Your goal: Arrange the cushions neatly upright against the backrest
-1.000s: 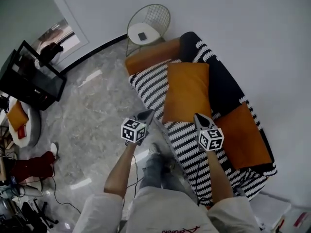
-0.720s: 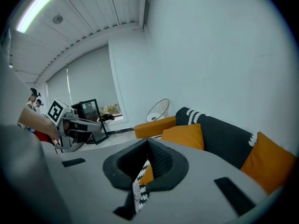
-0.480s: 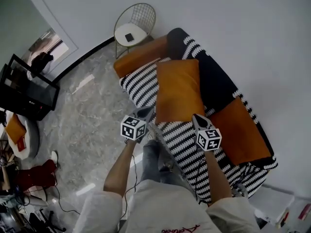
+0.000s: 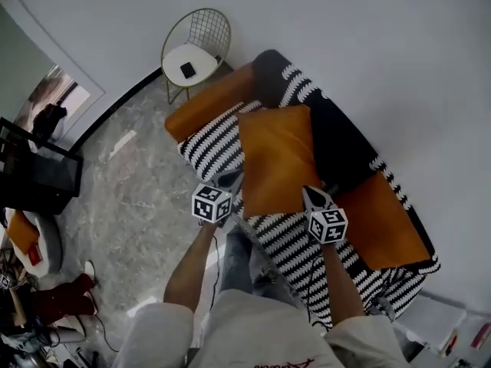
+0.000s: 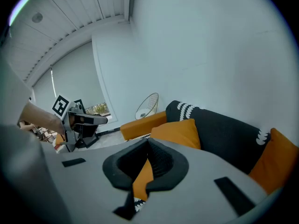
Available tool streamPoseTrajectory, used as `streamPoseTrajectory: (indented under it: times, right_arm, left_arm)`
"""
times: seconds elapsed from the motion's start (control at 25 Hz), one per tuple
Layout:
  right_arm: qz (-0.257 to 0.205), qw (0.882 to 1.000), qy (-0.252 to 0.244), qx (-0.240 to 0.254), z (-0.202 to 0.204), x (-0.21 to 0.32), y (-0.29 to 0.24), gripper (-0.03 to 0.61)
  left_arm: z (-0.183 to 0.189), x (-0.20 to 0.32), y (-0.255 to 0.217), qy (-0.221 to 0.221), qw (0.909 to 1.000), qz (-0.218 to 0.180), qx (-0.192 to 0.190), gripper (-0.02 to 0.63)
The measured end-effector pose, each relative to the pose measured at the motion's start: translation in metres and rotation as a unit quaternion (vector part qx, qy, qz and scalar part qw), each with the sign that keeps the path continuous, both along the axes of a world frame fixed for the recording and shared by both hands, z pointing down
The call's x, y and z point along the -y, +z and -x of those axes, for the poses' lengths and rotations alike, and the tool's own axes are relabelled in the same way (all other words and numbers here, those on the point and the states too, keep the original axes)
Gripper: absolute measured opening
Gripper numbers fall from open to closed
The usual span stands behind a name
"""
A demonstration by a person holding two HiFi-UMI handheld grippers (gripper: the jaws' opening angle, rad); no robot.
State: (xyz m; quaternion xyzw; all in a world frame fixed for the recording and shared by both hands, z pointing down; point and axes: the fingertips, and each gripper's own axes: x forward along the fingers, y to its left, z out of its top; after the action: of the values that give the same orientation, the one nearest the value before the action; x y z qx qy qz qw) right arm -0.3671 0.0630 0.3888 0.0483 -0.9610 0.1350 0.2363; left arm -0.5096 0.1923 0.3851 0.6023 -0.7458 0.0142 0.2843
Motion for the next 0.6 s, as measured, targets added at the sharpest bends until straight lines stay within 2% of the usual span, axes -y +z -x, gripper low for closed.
streamPoseTrajectory:
  times: [0.32,0.6]
  right_arm:
    - [0.026,0.999,0.030,-0.035,0.060,0.027,0.034,0.028]
    - [0.025,0.996,0.063,-0.054,0.113,0.049,0.044,0.028]
  left_arm:
    - [0.059,0.032,0.040,0.031,0.9985,0.021,-0.040,0.029]
    - [0.115,0.060,0.060,0.059,0.9958,0.029,-0.063,0.029]
